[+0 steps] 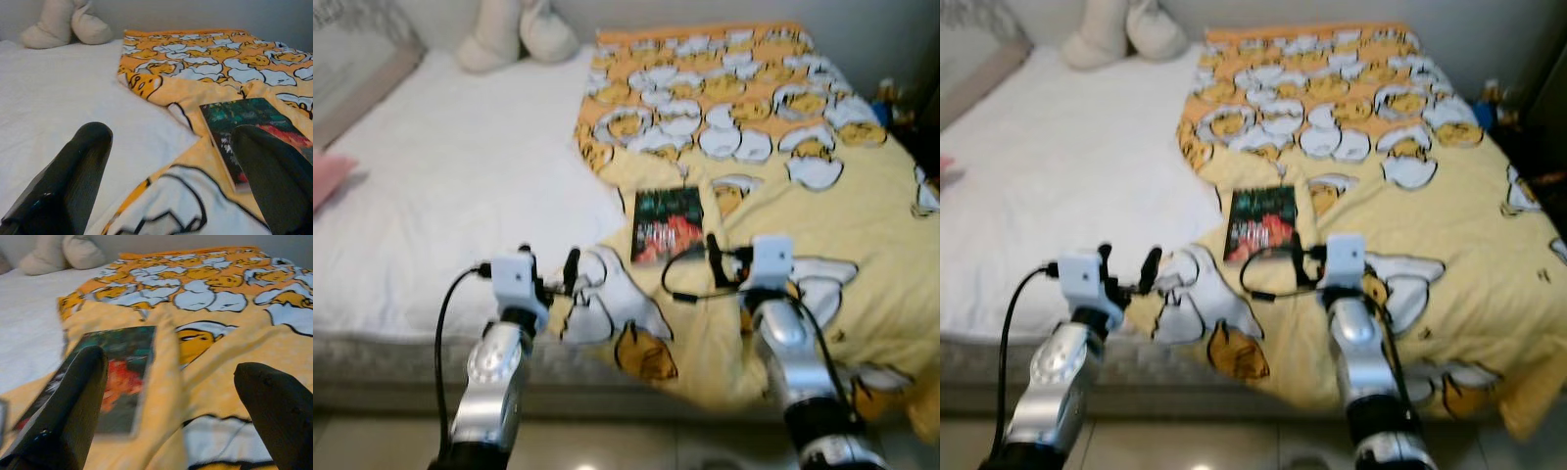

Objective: Clean up the room

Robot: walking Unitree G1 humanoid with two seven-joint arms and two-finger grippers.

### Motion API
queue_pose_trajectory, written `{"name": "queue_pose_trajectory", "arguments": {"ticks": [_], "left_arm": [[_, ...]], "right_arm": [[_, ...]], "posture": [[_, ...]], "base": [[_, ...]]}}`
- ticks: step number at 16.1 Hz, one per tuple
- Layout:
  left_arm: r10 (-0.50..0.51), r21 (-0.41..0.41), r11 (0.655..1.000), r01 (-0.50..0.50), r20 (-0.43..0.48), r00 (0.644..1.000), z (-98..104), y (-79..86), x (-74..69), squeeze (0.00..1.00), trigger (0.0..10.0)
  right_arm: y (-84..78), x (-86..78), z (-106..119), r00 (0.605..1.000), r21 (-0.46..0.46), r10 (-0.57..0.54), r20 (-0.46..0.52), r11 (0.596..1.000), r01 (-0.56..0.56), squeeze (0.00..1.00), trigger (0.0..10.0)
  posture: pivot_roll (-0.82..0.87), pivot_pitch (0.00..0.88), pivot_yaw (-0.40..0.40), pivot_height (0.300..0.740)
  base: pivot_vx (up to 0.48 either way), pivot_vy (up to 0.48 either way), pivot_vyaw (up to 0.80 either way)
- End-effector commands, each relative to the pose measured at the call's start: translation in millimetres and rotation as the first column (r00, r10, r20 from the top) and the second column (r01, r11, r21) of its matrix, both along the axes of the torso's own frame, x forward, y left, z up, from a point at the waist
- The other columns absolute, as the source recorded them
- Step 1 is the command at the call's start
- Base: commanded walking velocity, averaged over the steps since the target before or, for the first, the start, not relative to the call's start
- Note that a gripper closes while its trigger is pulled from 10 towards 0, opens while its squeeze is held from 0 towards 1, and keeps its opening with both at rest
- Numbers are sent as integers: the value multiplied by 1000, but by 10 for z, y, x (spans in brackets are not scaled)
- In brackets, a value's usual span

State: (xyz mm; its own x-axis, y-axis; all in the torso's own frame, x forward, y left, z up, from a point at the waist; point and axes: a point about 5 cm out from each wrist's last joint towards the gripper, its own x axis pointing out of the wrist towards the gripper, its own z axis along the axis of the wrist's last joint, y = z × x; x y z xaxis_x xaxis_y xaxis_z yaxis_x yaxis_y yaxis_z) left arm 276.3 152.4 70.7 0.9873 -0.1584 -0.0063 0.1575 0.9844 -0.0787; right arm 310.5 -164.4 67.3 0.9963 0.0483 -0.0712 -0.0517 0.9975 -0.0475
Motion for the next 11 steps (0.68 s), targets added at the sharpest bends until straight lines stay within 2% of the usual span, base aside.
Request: {"name": "queue_pose_trajectory", "arguments": {"ticks": [1,2,3,7,8,11], "left_arm": [[-15,3,1000,15,14,1000,44,-38,26,0,10000],[-20,5,1000,20,5,1000,36,-39,27,0,10000],[-35,-9,999,35,-3,999,31,-55,30,0,10000],[-44,43,998,44,7,999,51,-68,48,0,10000],[-34,58,998,35,-8,999,35,-66,57,0,10000],[-39,54,998,39,-2,999,50,-58,64,0,10000]], "right_arm": [[-39,5,3,1000,1,-18,-1,1000,18,0,10000],[-37,4,-1,1000,1,-20,-5,1000,20,0,10000],[-30,3,-5,1000,4,-19,-8,1000,19,0,10000],[-56,2,2,999,6,-36,0,999,36,0,10000],[-57,2,4,999,-5,-35,2,999,35,0,10000],[-51,3,3,999,-6,-42,6,999,42,0,10000]], "posture": [[-172,0,122,740],[-171,0,123,740],[-171,0,123,740],[-174,0,126,740],[-175,0,128,740],[-173,0,131,740]], "base": [[0,0,0],[0,0,-431],[0,431,-800],[0,479,-791],[0,0,-788],[0,0,0]]}}
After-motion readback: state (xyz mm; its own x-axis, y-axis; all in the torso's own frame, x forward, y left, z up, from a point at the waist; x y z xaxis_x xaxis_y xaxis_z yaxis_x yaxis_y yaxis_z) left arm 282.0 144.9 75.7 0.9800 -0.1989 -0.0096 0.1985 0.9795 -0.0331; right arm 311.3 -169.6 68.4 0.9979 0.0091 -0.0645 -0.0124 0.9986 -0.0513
